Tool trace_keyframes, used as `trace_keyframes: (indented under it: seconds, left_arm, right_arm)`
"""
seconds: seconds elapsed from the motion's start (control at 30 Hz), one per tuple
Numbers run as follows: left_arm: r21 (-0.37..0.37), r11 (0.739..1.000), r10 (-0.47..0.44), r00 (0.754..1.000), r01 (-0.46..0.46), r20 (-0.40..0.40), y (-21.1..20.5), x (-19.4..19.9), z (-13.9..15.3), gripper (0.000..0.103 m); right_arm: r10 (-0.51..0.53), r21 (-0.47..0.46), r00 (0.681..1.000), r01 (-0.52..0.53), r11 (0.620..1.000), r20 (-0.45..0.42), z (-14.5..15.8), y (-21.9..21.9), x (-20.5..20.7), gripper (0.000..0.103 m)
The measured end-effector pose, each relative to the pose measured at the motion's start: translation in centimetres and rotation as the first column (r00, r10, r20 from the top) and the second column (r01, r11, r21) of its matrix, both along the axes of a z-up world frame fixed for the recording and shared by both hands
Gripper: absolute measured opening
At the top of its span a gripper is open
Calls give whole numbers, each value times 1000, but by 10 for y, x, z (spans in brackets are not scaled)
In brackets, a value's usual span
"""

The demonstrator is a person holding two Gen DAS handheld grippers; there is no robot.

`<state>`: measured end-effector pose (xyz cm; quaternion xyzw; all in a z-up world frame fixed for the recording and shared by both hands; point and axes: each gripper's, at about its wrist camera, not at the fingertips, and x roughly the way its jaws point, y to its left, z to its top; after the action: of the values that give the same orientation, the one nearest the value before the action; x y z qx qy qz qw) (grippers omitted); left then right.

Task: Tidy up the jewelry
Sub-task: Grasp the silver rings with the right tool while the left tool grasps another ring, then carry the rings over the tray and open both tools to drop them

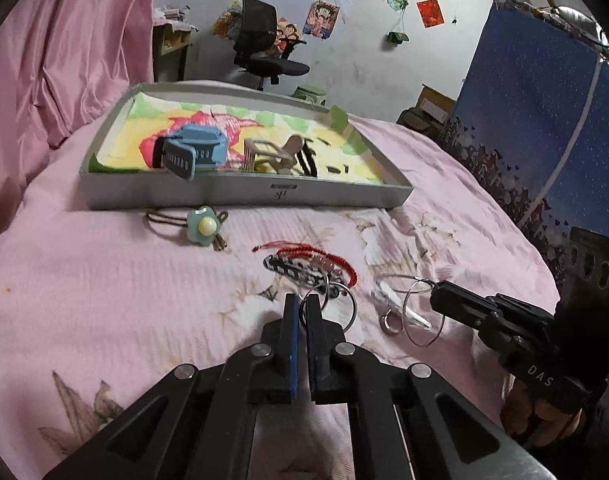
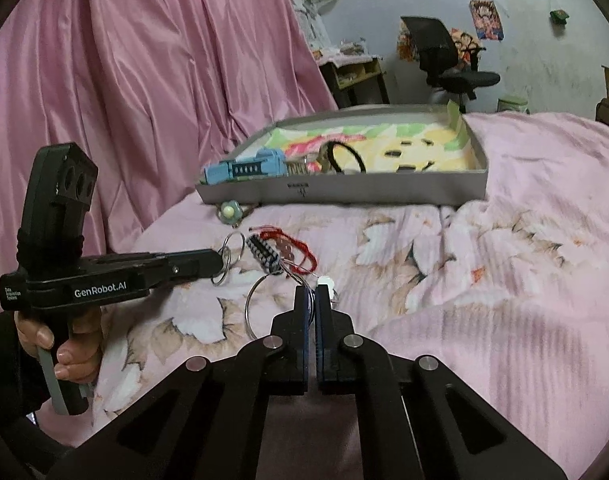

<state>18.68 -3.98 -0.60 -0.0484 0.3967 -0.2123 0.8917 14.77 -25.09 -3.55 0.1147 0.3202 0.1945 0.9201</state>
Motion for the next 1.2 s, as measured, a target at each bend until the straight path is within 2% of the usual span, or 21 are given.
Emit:
trace_keyframes:
  seconds: [0.4, 0.77, 0.97, 1.07, 1.2]
  left_arm:
    - [-3, 1000, 6, 998, -6, 69, -3, 4, 39, 4]
    - [-10, 999, 43, 995, -42, 95, -5, 32, 57, 4]
    - [-12, 994, 105, 987, -104, 119, 8, 78, 69, 4]
    - [5, 989, 144, 982, -146, 123, 19, 114, 70, 4]
    - [28, 982, 182, 977, -186, 109, 30, 158, 62, 4]
  right_arm:
    - [-45, 32, 993, 41, 999, 113, 30, -14, -5, 3]
    - [-66, 67, 991, 58, 996, 119, 39, -17, 16, 3]
    - [-75, 74, 988, 65, 995, 135, 59, -15, 65, 3]
    - [-85, 82, 988, 74, 994, 133, 67, -12, 103, 3]
    - [-96, 117, 992, 86, 989, 86, 62, -4, 165, 3]
